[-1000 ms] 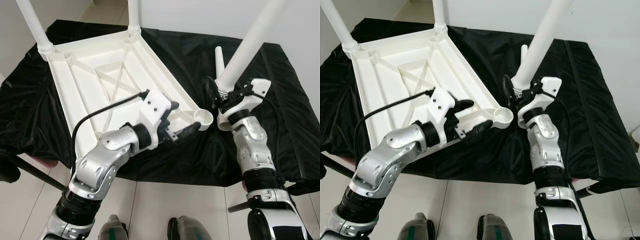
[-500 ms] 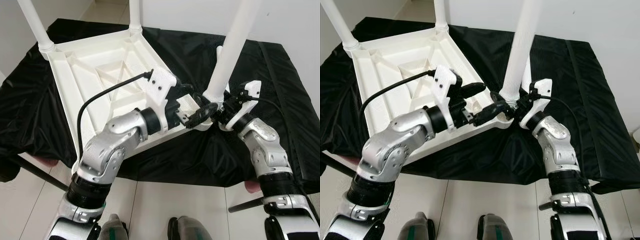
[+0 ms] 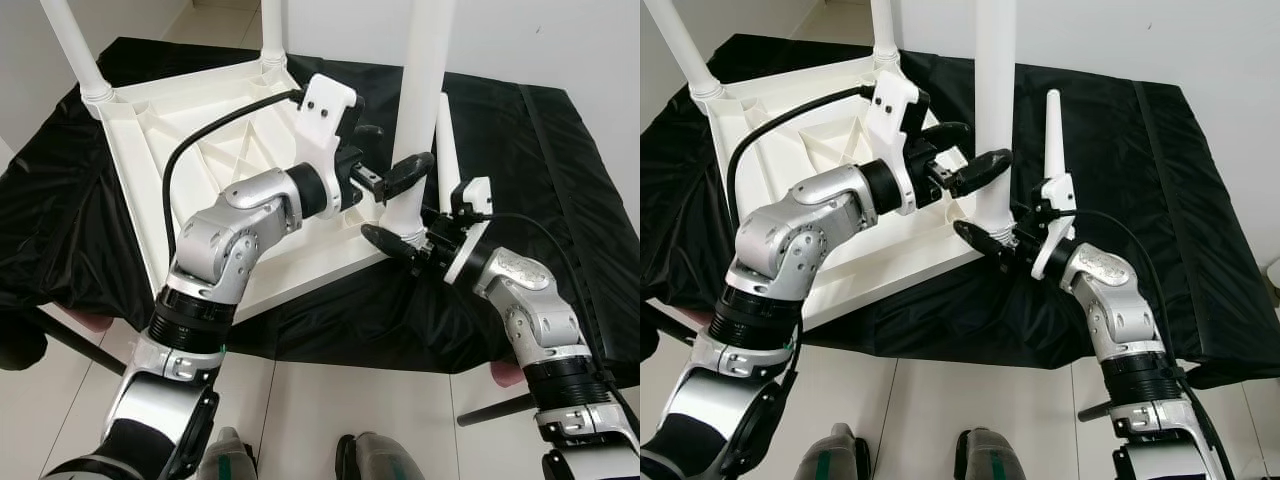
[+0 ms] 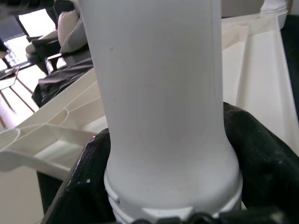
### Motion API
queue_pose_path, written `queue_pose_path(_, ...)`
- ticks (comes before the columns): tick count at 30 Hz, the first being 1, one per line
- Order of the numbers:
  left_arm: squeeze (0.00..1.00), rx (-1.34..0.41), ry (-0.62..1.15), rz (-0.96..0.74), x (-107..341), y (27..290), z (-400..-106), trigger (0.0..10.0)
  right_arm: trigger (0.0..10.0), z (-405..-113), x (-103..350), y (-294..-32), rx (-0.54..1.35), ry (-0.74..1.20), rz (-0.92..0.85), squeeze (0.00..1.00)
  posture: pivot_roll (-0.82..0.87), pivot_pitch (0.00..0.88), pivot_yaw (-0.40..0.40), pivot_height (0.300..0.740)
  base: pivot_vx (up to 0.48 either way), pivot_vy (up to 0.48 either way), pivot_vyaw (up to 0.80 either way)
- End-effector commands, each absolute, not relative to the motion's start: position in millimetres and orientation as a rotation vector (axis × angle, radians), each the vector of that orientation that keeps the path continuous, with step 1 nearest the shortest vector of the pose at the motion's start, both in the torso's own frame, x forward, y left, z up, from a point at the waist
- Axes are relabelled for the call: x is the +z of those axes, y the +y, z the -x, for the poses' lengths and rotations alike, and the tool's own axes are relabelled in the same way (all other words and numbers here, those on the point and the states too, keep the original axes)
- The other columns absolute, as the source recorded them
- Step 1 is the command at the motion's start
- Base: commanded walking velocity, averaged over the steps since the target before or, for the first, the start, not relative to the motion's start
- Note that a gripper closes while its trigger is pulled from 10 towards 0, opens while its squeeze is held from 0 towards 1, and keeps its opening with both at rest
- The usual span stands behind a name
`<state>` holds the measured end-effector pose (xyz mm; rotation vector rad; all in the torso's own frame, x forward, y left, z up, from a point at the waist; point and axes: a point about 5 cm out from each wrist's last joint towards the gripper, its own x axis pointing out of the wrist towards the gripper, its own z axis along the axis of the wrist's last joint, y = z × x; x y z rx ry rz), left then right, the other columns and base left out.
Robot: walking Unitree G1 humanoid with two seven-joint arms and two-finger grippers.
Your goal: Building children table
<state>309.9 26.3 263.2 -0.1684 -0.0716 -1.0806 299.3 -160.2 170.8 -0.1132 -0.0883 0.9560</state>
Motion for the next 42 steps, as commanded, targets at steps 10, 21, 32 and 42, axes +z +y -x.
queue_pose_path(10, 0.00, -1.141, 0.023, 0.368, 284.3, 27.6, -317.5, 10.0, 10.0, -294.6, 164.5, -158.7, 1.001, -0.052, 0.183, 0.00, -0.05, 0.044, -0.001, 0.740, 0.000, 0.000, 0.00)
queue_pose_path(21, 0.00, -1.183, 0.031, 0.405, 288.6, 27.7, -317.0, 0.0, 10.0, -294.8, 162.2, -160.3, 0.992, -0.038, 0.185, 0.00, -0.06, 0.030, 0.002, 0.740, 0.000, 0.000, 0.00)
queue_pose_path(32, 0.00, -1.153, 0.018, 0.367, 292.4, 27.1, -317.2, 0.0, 10.0, -298.9, 159.6, -161.6, 0.939, -0.014, 0.166, 0.00, -0.06, 0.015, -0.004, 0.740, 0.000, 0.000, 0.00)
queue_pose_path(42, 0.00, -1.016, 0.040, 0.303, 292.1, 27.7, -329.1, 10.0, 10.0, -311.0, 164.7, -162.8, 0.829, -0.024, 0.110, 1.00, -0.07, 0.008, -0.005, 0.740, 0.000, 0.000, 0.00)
